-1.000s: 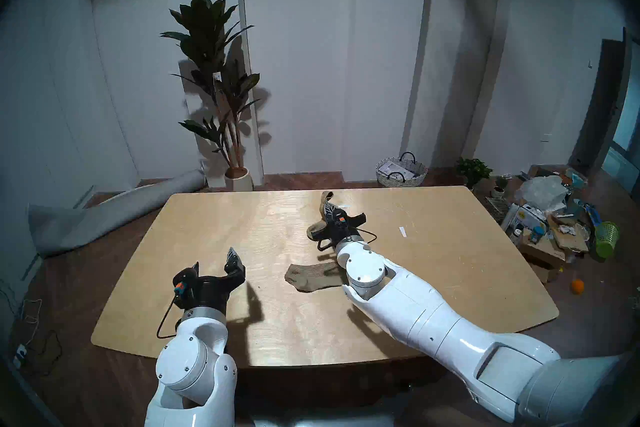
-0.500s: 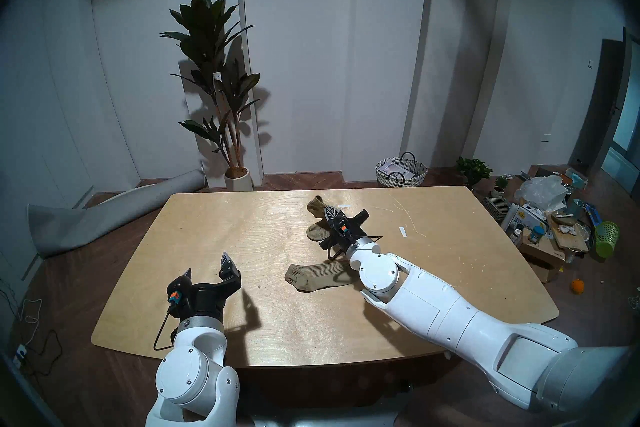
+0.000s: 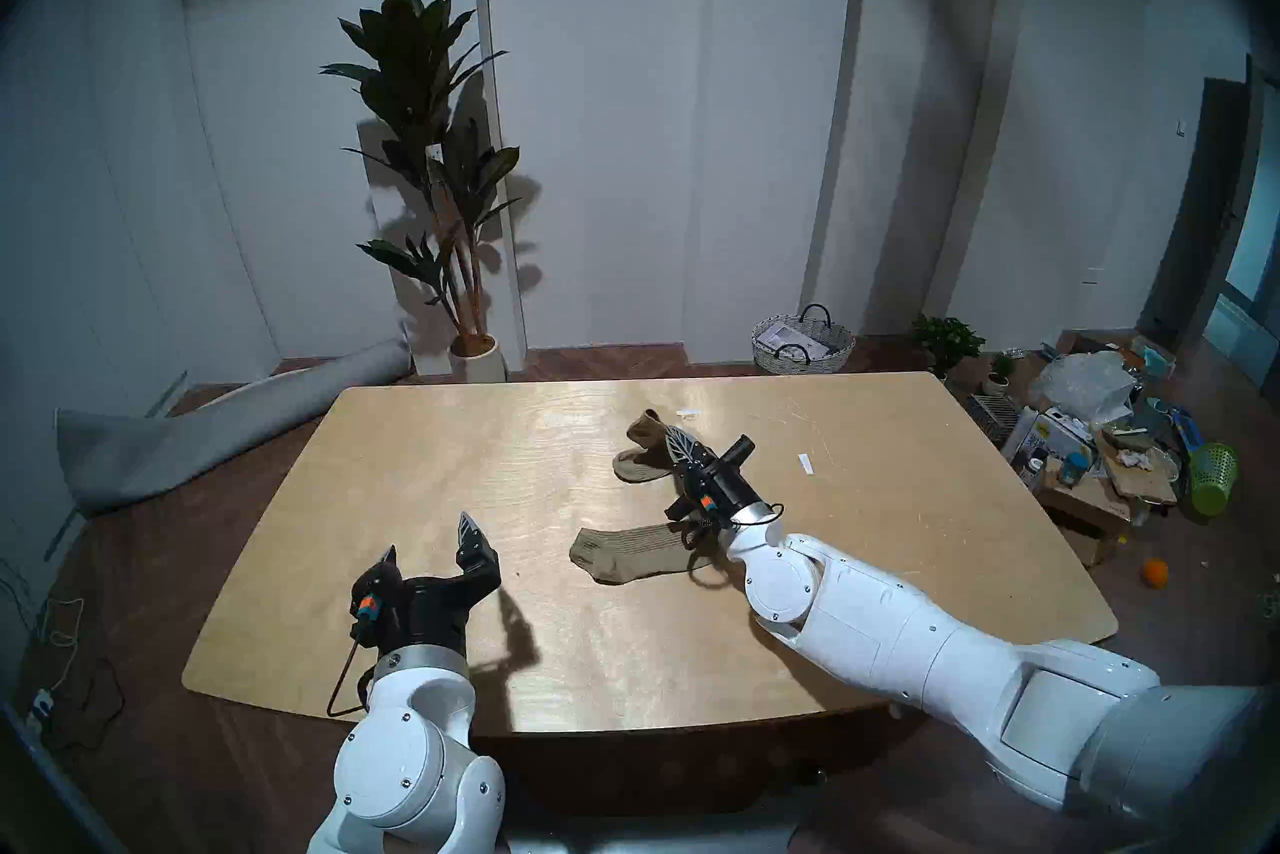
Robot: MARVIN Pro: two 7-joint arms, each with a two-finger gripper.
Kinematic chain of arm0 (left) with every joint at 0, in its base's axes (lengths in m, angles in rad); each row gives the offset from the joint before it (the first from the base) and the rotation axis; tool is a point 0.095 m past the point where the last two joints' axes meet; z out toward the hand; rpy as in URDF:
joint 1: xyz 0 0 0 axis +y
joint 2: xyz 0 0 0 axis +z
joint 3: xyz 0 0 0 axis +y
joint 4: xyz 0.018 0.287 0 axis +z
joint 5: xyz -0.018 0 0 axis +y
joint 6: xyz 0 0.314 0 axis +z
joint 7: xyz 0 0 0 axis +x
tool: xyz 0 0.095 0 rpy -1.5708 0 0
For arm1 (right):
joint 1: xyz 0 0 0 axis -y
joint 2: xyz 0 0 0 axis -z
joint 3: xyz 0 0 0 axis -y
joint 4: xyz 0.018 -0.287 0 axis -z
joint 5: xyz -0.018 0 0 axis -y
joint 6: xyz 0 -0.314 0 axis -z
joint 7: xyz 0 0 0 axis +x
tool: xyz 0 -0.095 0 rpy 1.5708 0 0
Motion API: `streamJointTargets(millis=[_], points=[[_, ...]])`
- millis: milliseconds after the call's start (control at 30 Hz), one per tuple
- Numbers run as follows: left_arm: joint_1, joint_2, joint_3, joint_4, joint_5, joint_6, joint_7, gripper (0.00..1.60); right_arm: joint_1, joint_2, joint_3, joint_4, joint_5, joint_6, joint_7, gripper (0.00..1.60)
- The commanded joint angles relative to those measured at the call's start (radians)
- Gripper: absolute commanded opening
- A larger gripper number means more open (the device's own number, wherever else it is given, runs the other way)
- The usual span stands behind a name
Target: Fold socks in half once and place them neatly on the table
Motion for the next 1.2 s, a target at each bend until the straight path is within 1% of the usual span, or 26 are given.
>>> streamJointTargets(millis=[0,67,100,167,200,233,300,367,400,433,467,500,533,567,600,700,733,767,833,867,900,933,1033,1067,1100,1167], points=[[0.012,0.063,0.044,-0.046,-0.007,-0.042,0.061,1.60,0.014,-0.004,-0.003,-0.028,-0.014,-0.012,-0.006,0.00],[0.017,0.063,0.047,-0.049,-0.005,-0.049,0.065,1.60,0.012,-0.006,-0.001,-0.033,-0.001,-0.009,0.004,0.00],[0.023,0.072,0.050,-0.054,-0.010,-0.054,0.073,1.60,0.016,-0.009,-0.008,-0.030,-0.014,-0.007,-0.001,0.00],[0.032,0.079,0.054,-0.061,-0.013,-0.062,0.083,1.60,0.016,-0.015,-0.012,-0.033,-0.015,0.004,0.003,0.00],[0.045,0.079,0.052,-0.070,-0.022,-0.069,0.080,1.60,0.010,-0.008,-0.011,-0.064,0.001,0.043,0.028,0.00],[0.045,0.079,0.052,-0.070,-0.022,-0.069,0.080,1.60,0.010,-0.008,-0.011,-0.064,0.001,0.043,0.028,0.00],[0.059,0.078,0.048,-0.082,-0.030,-0.071,0.075,1.60,0.001,0.005,-0.010,-0.108,0.012,0.089,0.043,0.00],[0.074,0.077,0.040,-0.095,-0.058,-0.081,0.057,1.60,-0.010,-0.001,0.006,-0.135,0.047,0.131,0.060,0.00],[0.081,0.077,0.038,-0.103,-0.063,-0.081,0.056,1.60,-0.007,0.003,0.004,-0.150,0.035,0.147,0.054,0.00],[0.086,0.076,0.036,-0.110,-0.075,-0.084,0.055,1.60,-0.005,0.000,0.009,-0.156,0.042,0.160,0.061,0.00],[0.090,0.080,0.035,-0.119,-0.084,-0.087,0.051,1.60,-0.013,-0.006,0.026,-0.182,0.086,0.207,0.083,0.00],[0.098,0.083,0.035,-0.132,-0.085,-0.093,0.047,1.60,-0.001,-0.005,0.025,-0.191,0.069,0.209,0.078,0.00],[0.104,0.084,0.033,-0.144,-0.089,-0.096,0.044,1.60,0.012,-0.014,0.024,-0.179,0.062,0.201,0.075,0.00],[0.108,0.088,0.032,-0.155,-0.095,-0.100,0.038,1.60,0.012,-0.006,0.029,-0.211,0.071,0.238,0.087,0.00],[0.118,0.093,0.029,-0.168,-0.102,-0.102,0.033,1.60,0.018,-0.002,0.029,-0.229,0.068,0.257,0.093,0.00],[0.142,0.106,0.019,-0.200,-0.123,-0.113,0.014,1.60,0.032,0.004,0.025,-0.246,0.057,0.299,0.112,0.00],[0.152,0.111,0.014,-0.209,-0.128,-0.115,0.009,1.60,0.028,0.014,0.024,-0.274,0.058,0.343,0.123,0.00],[0.158,0.113,0.011,-0.215,-0.141,-0.120,0.001,1.60,0.029,0.013,0.023,-0.266,0.058,0.330,0.134,0.00],[0.183,0.125,-0.002,-0.235,-0.161,-0.126,-0.014,1.60,0.023,0.026,0.012,-0.301,0.051,0.413,0.156,0.00],[0.196,0.129,-0.009,-0.244,-0.181,-0.133,-0.026,1.60,0.021,0.028,0.008,-0.297,0.043,0.398,0.162,0.00],[0.208,0.134,-0.016,-0.251,-0.191,-0.135,-0.033,1.60,0.019,0.033,0.003,-0.313,0.036,0.429,0.169,0.00],[0.216,0.137,-0.022,-0.256,-0.198,-0.139,-0.038,1.60,0.017,0.033,0.000,-0.312,0.036,0.434,0.179,0.00],[0.244,0.147,-0.043,-0.267,-0.229,-0.151,-0.059,1.60,0.013,0.043,-0.011,-0.341,0.023,0.508,0.203,0.00],[0.251,0.148,-0.048,-0.270,-0.244,-0.156,-0.066,1.60,0.011,0.042,-0.009,-0.340,0.028,0.510,0.213,0.00],[0.261,0.153,-0.056,-0.273,-0.257,-0.161,-0.077,1.60,0.010,0.046,-0.013,-0.355,0.021,0.546,0.217,0.00],[0.272,0.156,-0.065,-0.275,-0.269,-0.169,-0.087,1.60,0.009,0.048,-0.014,-0.367,0.021,0.577,0.230,0.00]])
